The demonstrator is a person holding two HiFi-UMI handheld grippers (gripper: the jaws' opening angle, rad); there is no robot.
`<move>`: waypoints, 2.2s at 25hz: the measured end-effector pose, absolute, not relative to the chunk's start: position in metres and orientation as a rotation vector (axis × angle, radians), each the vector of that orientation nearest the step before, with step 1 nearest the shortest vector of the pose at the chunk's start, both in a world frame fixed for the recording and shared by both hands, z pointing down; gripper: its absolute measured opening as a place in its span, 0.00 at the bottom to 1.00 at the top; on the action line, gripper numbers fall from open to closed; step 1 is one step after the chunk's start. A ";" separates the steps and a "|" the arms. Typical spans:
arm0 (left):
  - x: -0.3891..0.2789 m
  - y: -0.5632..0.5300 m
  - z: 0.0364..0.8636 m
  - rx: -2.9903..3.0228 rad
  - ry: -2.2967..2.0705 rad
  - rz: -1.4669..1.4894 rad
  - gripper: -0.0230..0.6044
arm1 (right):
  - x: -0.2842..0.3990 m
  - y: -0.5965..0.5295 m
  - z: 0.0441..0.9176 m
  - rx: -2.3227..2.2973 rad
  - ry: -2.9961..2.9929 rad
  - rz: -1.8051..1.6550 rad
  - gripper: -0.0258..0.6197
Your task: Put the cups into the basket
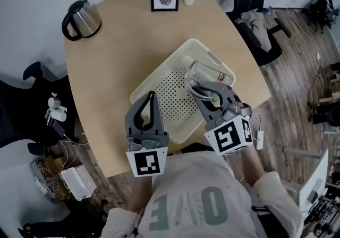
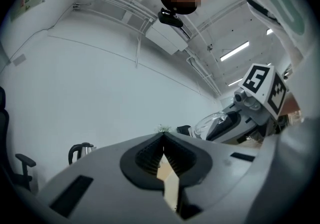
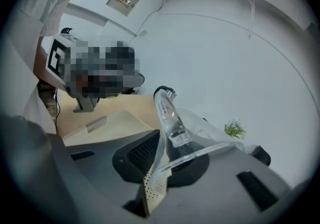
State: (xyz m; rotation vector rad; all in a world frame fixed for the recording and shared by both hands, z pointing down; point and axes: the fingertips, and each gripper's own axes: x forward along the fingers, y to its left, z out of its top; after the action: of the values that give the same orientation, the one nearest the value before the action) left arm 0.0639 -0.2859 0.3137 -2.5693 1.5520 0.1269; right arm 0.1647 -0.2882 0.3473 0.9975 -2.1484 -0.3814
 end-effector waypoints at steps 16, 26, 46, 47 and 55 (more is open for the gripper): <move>0.042 -0.296 0.325 -2.518 1.647 0.093 0.05 | 0.170 -0.302 0.481 0.403 -1.830 -0.306 0.09; 0.042 -0.296 0.334 -2.512 1.621 0.033 0.05 | 0.176 -0.301 0.537 0.156 -1.656 -0.314 0.09; 0.042 -0.304 0.342 -2.535 1.604 0.022 0.05 | 0.188 -0.294 0.599 -0.099 -1.428 -0.294 0.09; 0.043 -0.304 0.344 -2.538 1.603 0.020 0.05 | 0.188 -0.293 0.601 -0.110 -1.422 -0.294 0.09; 0.047 -0.307 0.346 -2.548 1.594 0.035 0.05 | 0.187 -0.287 0.612 -0.138 -1.359 -0.326 0.09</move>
State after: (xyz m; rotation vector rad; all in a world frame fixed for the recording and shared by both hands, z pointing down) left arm 0.0465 -0.3070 0.3456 -2.5478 1.5941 0.0346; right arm 0.1869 -0.2872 0.6120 -0.1384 -1.3594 -0.3265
